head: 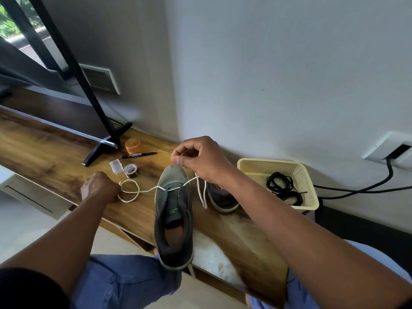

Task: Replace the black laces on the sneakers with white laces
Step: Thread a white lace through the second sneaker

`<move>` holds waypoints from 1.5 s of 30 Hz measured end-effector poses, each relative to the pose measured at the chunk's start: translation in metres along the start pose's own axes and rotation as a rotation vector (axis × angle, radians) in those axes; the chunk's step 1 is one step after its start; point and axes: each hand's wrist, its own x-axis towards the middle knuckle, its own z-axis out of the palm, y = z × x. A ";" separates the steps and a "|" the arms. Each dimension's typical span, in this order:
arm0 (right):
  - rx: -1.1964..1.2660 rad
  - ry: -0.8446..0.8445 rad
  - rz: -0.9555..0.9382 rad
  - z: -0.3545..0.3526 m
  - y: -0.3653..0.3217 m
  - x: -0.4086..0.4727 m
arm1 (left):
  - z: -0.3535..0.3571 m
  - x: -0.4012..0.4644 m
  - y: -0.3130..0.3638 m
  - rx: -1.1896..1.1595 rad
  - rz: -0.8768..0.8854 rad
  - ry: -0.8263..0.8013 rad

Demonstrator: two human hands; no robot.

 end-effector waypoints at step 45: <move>0.185 0.345 0.062 0.008 0.001 0.010 | -0.051 -0.098 0.090 -0.456 0.867 -0.358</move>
